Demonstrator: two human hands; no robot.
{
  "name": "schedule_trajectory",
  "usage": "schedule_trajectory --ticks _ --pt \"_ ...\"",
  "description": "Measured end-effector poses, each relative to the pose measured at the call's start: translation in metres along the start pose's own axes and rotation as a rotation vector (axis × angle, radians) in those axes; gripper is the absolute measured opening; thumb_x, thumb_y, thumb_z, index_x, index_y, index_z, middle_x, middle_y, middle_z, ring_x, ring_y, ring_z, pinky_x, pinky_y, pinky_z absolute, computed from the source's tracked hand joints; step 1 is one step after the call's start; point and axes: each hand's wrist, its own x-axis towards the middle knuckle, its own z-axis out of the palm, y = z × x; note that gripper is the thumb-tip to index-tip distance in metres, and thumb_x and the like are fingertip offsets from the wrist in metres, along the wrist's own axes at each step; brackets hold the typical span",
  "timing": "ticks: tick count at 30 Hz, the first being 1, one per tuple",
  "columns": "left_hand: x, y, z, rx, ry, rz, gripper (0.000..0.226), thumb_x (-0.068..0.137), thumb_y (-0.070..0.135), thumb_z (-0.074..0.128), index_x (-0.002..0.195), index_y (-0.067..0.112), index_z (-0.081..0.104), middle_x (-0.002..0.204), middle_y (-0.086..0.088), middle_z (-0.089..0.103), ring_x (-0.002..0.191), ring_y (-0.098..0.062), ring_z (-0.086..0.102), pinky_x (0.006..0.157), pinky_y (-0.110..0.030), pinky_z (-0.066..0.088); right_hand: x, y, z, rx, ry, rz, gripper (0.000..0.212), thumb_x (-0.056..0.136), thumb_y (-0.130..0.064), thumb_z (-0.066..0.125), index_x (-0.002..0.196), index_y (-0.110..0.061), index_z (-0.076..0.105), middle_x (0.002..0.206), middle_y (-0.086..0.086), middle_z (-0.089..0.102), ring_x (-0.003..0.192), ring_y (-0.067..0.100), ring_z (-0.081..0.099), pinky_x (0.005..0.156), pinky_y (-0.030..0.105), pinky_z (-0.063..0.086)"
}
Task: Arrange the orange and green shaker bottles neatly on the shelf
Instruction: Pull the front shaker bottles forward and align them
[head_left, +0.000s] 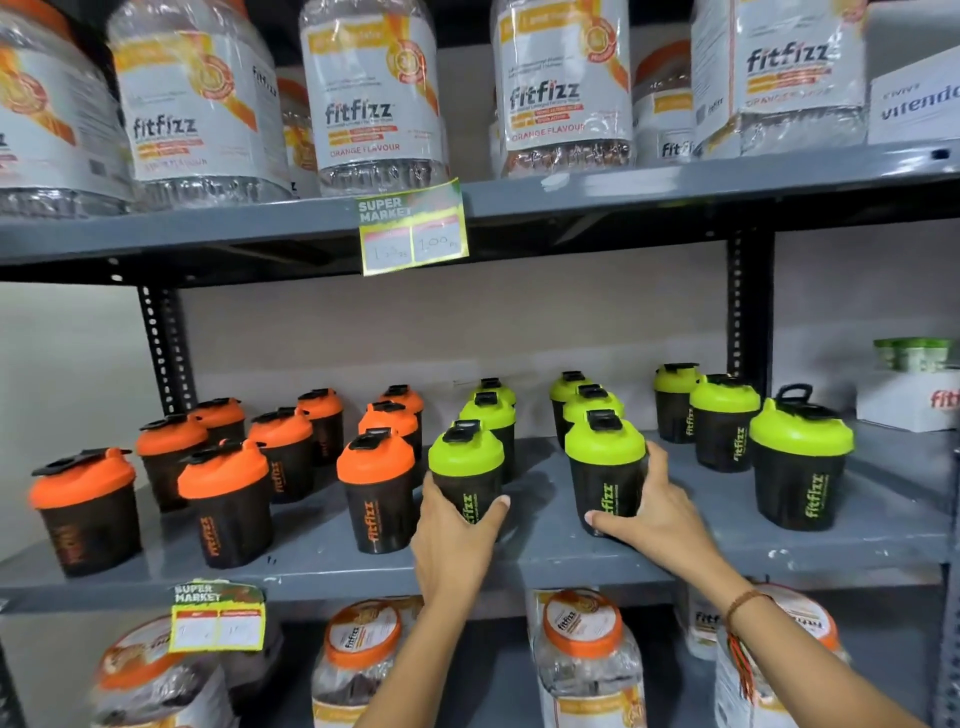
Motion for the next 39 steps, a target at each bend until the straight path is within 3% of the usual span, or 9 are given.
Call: schedule_trajectory --ticks 6,15,22,27,29,32,35,39 --pt "-0.006 0.003 0.013 0.071 0.052 0.008 0.078 0.057 0.069 0.070 0.119 0.024 0.052 0.117 -0.001 0.064 0.105 -0.027 0.061 0.078 -0.037 0.049 0.002 0.010 -0.015 -0.020 -0.002 0.016 0.113 0.061 -0.051 0.082 0.146 -0.033 0.010 0.129 0.005 0.063 0.114 0.033 0.062 0.089 0.041 0.051" --pt "-0.012 0.007 0.024 0.089 0.097 0.035 0.077 0.057 0.072 0.069 0.115 0.023 0.054 0.113 0.000 0.064 0.102 -0.025 0.062 0.077 -0.036 0.050 -0.001 0.017 -0.020 -0.004 -0.008 -0.031 0.112 0.063 -0.049 0.084 0.148 -0.031 0.012 0.131 0.002 0.062 0.118 0.031 0.060 0.092 0.039 0.049" --pt "-0.016 0.010 0.019 0.114 0.030 0.040 0.084 0.054 0.078 0.066 0.119 0.026 0.050 0.117 0.002 0.062 0.105 -0.023 0.061 0.078 -0.035 0.049 0.000 0.020 -0.022 -0.002 -0.024 -0.059 0.115 0.062 -0.052 0.084 0.147 -0.033 0.009 0.137 0.004 0.058 0.120 0.031 0.059 0.095 0.041 0.049" --pt "-0.030 0.000 0.003 0.066 0.021 0.065 0.105 0.051 0.084 0.063 0.138 0.030 0.039 0.135 0.006 0.055 0.121 -0.016 0.054 0.094 -0.038 0.049 0.001 0.024 -0.022 0.110 0.000 -0.070 0.131 0.057 -0.057 0.087 0.152 -0.035 -0.001 0.157 0.008 0.035 0.141 0.031 0.038 0.110 0.047 0.036" --pt "-0.037 -0.006 -0.011 0.009 0.054 0.084 0.104 0.054 0.081 0.066 0.140 0.028 0.040 0.136 0.007 0.055 0.122 -0.009 0.053 0.097 -0.034 0.048 -0.001 0.025 -0.020 0.220 0.067 -0.051 0.128 0.056 -0.064 0.082 0.153 -0.034 0.004 0.156 0.007 0.034 0.143 0.029 0.035 0.113 0.050 0.034" --pt "-0.040 -0.015 -0.041 -0.163 0.113 0.146 0.081 0.061 0.065 0.076 0.131 0.031 0.053 0.121 0.013 0.064 0.110 0.004 0.058 0.095 -0.031 0.051 -0.012 0.012 -0.010 0.279 0.353 -0.103 0.105 0.064 -0.078 0.065 0.148 -0.028 0.025 0.147 0.006 0.043 0.137 0.027 0.039 0.112 0.053 0.035" --pt "-0.030 -0.022 -0.080 -0.297 0.213 0.197 0.062 0.067 0.049 0.081 0.121 0.025 0.063 0.110 0.014 0.068 0.101 0.006 0.062 0.092 -0.031 0.053 -0.028 -0.029 0.003 0.195 0.626 -0.282 0.079 0.077 -0.051 0.063 0.142 -0.013 0.037 0.137 0.013 0.046 0.131 0.032 0.039 0.113 0.040 0.027" --pt "0.000 -0.041 -0.139 -0.334 0.411 0.303 0.043 0.075 0.035 0.079 0.114 0.022 0.064 0.105 0.007 0.069 0.096 -0.005 0.066 0.084 -0.034 0.056 -0.052 -0.102 0.041 0.162 0.748 -0.540 0.067 0.080 -0.031 0.068 0.135 0.001 0.046 0.132 0.018 0.049 0.125 0.033 0.044 0.113 0.039 0.030"
